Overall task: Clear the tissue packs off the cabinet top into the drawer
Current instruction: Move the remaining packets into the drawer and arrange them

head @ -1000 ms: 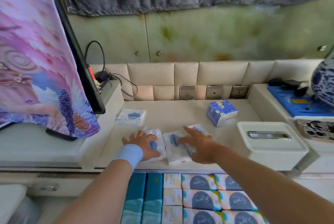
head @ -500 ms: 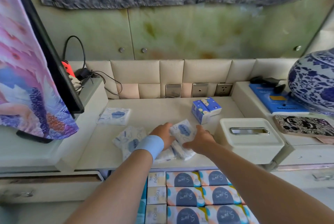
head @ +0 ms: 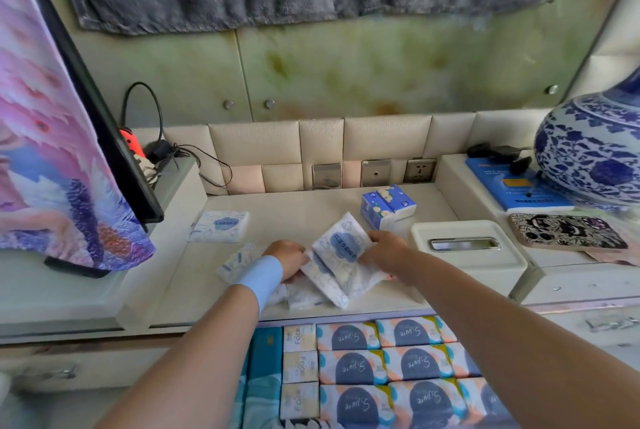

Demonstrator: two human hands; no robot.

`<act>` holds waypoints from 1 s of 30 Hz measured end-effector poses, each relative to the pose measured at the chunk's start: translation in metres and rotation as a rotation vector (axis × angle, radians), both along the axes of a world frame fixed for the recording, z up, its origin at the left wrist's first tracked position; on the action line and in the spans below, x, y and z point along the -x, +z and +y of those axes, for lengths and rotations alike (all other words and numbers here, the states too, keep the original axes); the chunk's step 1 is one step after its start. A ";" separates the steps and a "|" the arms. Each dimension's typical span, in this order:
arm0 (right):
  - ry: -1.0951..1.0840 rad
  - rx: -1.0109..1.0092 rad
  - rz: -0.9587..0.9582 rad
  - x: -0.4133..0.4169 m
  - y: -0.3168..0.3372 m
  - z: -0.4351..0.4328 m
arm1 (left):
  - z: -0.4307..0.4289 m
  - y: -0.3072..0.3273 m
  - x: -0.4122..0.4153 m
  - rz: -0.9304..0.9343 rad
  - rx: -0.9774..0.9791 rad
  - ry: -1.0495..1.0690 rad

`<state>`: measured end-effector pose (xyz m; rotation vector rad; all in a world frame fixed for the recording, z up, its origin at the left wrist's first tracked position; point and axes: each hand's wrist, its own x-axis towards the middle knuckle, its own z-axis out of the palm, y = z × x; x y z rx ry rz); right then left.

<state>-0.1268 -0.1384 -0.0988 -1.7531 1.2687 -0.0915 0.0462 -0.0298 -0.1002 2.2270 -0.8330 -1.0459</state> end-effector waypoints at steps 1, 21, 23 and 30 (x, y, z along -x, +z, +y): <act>0.026 -0.002 -0.010 0.004 0.006 0.005 | 0.010 0.002 0.000 0.002 0.014 0.010; 0.552 0.579 0.273 0.120 -0.023 0.171 | 0.186 -0.016 0.082 -0.024 -0.054 -0.005; 0.614 0.533 0.301 0.130 -0.031 0.179 | 0.188 -0.016 0.090 -0.062 -0.071 -0.023; 0.597 0.397 0.320 0.137 -0.050 0.210 | 0.185 -0.018 0.110 -0.066 -0.042 -0.055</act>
